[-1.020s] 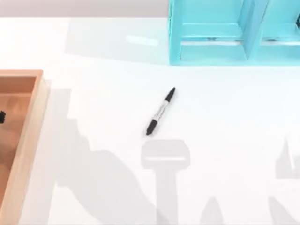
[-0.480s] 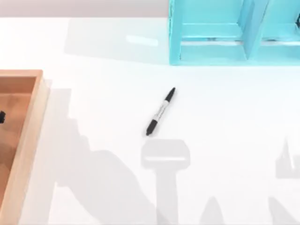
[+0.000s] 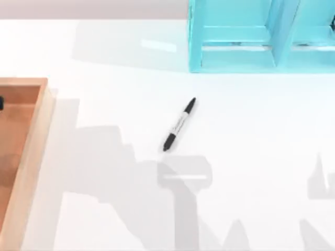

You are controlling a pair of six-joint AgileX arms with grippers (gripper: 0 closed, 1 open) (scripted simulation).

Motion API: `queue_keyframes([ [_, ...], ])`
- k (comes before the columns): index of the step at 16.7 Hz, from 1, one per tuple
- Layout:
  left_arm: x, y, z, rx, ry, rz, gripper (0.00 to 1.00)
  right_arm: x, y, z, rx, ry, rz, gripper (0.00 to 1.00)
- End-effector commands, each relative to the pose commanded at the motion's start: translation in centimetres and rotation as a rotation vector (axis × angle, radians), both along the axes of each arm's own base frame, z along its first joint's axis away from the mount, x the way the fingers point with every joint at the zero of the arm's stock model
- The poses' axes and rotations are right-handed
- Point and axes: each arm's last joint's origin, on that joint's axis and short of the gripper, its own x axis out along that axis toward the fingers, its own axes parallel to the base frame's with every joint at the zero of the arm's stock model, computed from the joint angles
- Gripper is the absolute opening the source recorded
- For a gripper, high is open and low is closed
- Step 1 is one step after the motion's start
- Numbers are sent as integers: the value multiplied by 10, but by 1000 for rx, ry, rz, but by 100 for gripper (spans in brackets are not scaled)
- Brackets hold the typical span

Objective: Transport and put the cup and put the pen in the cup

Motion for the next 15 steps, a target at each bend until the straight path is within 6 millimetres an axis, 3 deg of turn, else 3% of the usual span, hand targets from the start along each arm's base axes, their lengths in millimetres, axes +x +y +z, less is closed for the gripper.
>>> queue_keyframes([
  [4, 6, -60, 48, 0, 4, -21, 0, 0, 0, 0, 0, 0, 0, 100],
  [7, -4, -109, 80, 6, 6, -34, 0, 0, 0, 0, 0, 0, 0, 100],
  [9, -13, -130, 94, 10, 7, -35, 0, 0, 0, 0, 0, 0, 0, 100],
  [11, -17, -139, 100, 11, 8, -36, 0, 0, 0, 0, 0, 0, 0, 100],
  [15, -16, -139, 98, 12, 15, -34, 0, 0, 0, 0, 0, 0, 0, 100],
])
